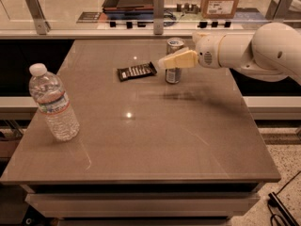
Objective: Move redbull can near water bottle
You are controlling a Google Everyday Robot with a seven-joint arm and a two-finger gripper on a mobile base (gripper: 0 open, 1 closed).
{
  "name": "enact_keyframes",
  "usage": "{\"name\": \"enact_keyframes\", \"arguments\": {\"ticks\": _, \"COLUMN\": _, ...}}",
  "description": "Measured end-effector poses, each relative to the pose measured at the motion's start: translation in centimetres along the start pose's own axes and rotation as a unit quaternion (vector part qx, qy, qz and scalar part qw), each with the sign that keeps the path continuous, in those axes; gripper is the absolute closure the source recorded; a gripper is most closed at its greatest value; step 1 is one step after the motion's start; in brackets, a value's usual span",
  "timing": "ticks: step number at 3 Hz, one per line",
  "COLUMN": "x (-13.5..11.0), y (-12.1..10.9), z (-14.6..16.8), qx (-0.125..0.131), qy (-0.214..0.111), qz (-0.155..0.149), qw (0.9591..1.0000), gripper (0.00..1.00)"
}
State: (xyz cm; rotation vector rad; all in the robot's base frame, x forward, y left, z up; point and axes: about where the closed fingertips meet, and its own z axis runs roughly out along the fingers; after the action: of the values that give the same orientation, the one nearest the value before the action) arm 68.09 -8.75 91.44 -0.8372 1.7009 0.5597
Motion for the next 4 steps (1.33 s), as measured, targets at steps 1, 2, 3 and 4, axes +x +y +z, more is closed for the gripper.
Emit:
{"name": "enact_keyframes", "arguments": {"ticks": 1, "x": 0.90, "y": 0.26, "z": -0.07, "qx": 0.001, "qy": -0.015, "qz": 0.016, "qw": 0.9998, "gripper": 0.00}}
{"name": "enact_keyframes", "arguments": {"ticks": 2, "x": 1.50, "y": 0.59, "z": 0.13, "qx": 0.001, "qy": -0.031, "qz": 0.025, "qw": 0.9992, "gripper": 0.17}}
{"name": "enact_keyframes", "arguments": {"ticks": 3, "x": 1.61, "y": 0.89, "z": 0.55, "qx": -0.006, "qy": -0.035, "qz": 0.024, "qw": 0.9991, "gripper": 0.39}}
{"name": "enact_keyframes", "arguments": {"ticks": 4, "x": 1.54, "y": 1.07, "z": 0.73, "qx": -0.008, "qy": -0.035, "qz": 0.024, "qw": 0.9991, "gripper": 0.63}}
